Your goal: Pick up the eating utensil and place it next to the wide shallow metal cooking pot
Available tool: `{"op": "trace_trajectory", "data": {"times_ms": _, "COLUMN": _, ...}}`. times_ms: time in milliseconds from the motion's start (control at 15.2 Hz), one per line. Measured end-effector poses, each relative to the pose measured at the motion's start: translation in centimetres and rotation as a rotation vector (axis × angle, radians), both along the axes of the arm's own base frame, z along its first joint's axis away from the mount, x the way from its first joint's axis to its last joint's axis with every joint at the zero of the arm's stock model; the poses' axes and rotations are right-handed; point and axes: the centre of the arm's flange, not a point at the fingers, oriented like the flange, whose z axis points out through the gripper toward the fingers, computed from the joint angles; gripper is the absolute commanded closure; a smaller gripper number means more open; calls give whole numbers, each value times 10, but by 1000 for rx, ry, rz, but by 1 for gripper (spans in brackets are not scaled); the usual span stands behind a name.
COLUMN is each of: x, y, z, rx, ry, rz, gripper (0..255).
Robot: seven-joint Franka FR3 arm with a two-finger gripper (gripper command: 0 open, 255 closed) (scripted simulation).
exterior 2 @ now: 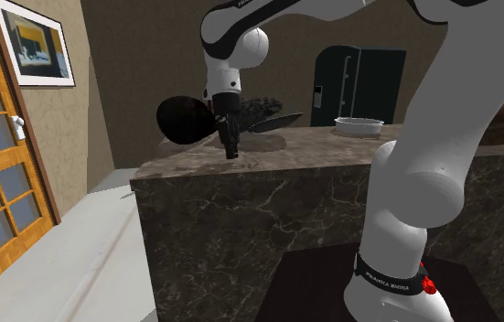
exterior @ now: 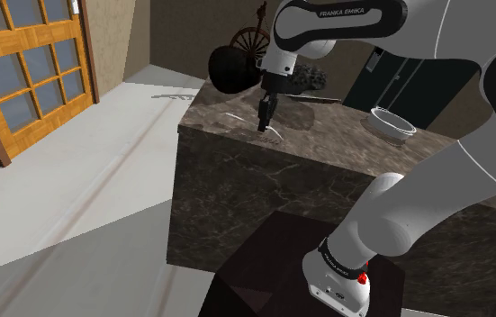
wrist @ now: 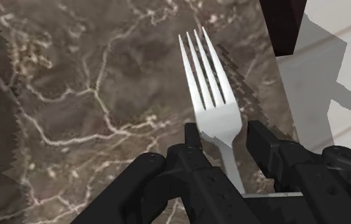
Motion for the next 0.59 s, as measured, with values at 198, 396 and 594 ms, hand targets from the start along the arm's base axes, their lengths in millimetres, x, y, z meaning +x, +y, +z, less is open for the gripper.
{"op": "trace_trajectory", "data": {"times_ms": 198, "x": 0, "y": 0, "z": 0, "rx": 0, "ry": 0, "rz": 0, "gripper": 255}}
{"op": "trace_trajectory", "data": {"times_ms": 396, "x": 0, "y": 0, "z": 0, "rx": 0, "ry": -2, "rz": 1, "gripper": 255}}
{"op": "trace_trajectory", "data": {"times_ms": 594, "x": 0, "y": 0, "z": 2, "rx": 0, "ry": 0, "rz": 0, "gripper": 255}}
